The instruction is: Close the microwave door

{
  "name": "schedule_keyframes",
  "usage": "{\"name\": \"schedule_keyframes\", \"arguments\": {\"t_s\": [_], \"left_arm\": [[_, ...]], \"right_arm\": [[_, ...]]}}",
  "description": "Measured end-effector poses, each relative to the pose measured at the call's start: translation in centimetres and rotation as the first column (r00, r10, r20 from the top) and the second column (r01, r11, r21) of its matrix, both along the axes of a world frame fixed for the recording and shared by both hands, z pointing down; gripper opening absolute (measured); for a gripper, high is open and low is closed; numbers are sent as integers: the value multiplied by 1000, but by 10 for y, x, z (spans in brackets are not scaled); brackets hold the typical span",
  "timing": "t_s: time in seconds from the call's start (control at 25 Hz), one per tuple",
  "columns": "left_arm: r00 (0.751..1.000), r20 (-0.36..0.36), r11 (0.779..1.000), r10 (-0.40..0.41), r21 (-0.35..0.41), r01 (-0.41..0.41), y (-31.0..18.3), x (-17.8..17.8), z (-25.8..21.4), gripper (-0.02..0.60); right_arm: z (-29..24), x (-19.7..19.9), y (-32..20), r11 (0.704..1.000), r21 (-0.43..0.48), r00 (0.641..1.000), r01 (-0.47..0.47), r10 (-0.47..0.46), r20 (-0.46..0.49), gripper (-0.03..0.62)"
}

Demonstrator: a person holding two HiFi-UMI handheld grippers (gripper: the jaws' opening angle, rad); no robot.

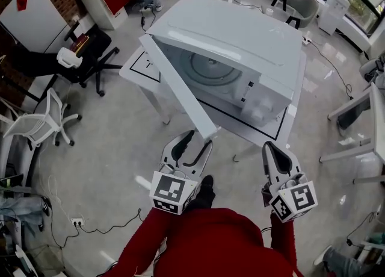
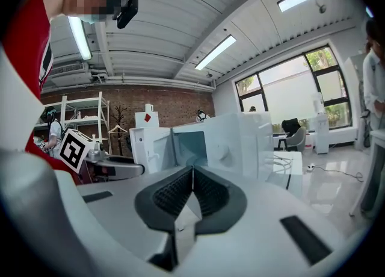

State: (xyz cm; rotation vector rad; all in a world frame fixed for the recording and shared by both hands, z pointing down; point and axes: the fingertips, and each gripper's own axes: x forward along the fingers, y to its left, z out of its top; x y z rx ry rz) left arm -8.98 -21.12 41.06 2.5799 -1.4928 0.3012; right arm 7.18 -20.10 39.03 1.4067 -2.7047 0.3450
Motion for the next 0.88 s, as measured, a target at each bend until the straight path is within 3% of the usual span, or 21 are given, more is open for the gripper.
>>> {"name": "schedule_keyframes", "arguments": {"t_s": [0.44, 0.88], "left_arm": [[989, 55, 991, 136, -2, -136, -24, 34, -2, 210], [984, 48, 986, 170, -7, -170, -54, 62, -4, 210]], "right_arm": [[1, 6, -16, 999, -7, 999, -48, 48, -4, 14], [4, 11, -27, 996, -18, 996, -86, 85, -8, 14]]}}
